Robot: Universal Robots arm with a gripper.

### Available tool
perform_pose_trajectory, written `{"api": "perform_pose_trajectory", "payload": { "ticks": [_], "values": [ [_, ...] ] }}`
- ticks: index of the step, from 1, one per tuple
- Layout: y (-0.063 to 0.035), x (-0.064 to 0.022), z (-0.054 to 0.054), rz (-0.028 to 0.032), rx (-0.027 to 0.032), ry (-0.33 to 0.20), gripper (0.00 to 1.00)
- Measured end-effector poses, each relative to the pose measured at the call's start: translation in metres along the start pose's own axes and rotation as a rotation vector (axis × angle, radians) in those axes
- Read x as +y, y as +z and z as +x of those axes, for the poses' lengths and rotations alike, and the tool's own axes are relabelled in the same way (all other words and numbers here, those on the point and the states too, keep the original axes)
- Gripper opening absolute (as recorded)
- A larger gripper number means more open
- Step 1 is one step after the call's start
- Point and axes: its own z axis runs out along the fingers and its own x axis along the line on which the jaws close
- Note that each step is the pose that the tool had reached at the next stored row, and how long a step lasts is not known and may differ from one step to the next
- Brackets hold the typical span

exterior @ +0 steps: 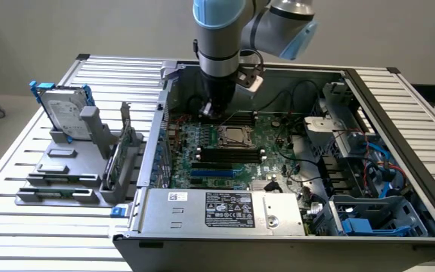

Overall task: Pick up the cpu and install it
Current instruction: 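Install the first cpu locking lever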

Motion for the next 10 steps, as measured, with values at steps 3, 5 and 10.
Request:
{"api": "perform_pose_trajectory", "payload": {
  "ticks": [3, 5, 10],
  "values": [
    [0.0019, 0.0005, -0.0002, -0.0104, 0.0004, -0.001, 0.11],
    [0.0031, 0.0004, -0.0003, -0.0168, -0.0002, -0.001, 0.11],
    [0.0041, 0.0004, -0.0004, -0.018, -0.001, 0.0, 0.11]
  ]
}}
